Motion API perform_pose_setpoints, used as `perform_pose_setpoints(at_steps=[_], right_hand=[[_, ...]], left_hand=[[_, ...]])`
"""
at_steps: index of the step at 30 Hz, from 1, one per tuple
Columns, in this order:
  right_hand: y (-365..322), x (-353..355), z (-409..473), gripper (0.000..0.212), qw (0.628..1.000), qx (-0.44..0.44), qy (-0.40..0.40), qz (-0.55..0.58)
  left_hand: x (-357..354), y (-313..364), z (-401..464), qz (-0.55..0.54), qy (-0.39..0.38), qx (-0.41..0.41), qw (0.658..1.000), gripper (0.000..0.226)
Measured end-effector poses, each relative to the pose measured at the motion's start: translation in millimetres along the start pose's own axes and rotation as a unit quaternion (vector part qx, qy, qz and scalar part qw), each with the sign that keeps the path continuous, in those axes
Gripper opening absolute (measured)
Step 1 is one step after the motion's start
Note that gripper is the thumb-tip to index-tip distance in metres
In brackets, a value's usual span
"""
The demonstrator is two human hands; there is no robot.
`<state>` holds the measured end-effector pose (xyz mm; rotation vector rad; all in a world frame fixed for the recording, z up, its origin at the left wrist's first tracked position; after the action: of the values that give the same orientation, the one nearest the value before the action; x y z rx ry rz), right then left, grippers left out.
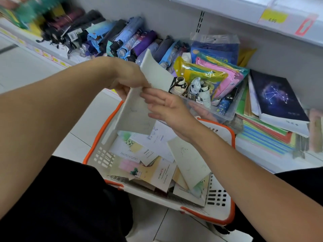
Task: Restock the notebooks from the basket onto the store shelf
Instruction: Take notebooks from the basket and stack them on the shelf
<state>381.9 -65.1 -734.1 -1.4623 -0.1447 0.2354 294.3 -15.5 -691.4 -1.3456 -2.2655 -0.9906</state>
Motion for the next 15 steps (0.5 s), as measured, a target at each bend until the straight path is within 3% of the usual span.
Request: perform_pose_setpoints(at_steps=[2,3,4,6,7,8,10,12,15], right_hand=[[20,14,-1,0.027,0.999,-0.010,0.022,-0.023],[33,26,-5,0.015,0.996,-0.027,0.044,-0.066],[52,40,-10,0.016,0.985,-0.056,0.051,-0.156],[111,61,-35,0.058,0.904,-0.185,-0.029,-0.384],[143,67,-57,0.080,0.856,-0.261,-0.081,-0.440],[170,71,-80,0.099,0.823,-0.317,-0.109,-0.459],[204,77,-109,0.121,0.798,-0.346,-0.116,-0.480],[209,86,-108,0.106,0.804,-0.307,-0.092,-0.502],[195,93,-98,0.050,0.808,-0.283,-0.114,-0.504]], left_hand=[[13,-9,10,-0.005,0.061,0.015,0.998,0.030],[17,-12,11,0.001,0.081,0.022,0.996,0.031],[23,-12,11,0.022,0.107,0.020,0.994,0.030],[33,-9,5,0.061,0.157,0.017,0.986,0.022],[36,-10,4,0.074,0.171,0.019,0.982,0.018],[38,-12,3,0.077,0.176,0.022,0.981,0.016],[39,-17,0,0.071,0.167,0.029,0.983,0.019],[39,-18,1,0.059,0.150,0.029,0.987,0.032],[41,-11,0,0.046,0.148,0.017,0.988,0.039]])
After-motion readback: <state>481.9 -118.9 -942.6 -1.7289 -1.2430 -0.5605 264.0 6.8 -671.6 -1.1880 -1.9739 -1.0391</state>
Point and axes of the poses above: each hand's wrist, its own z-axis towards the middle knuckle, its own x-axis out of the back of the hand, y = z × x, the point moved 10 cm from there along z, towards the middle knuckle, and after that the axes turned 13 degrees about x, right-handed, at the moved point
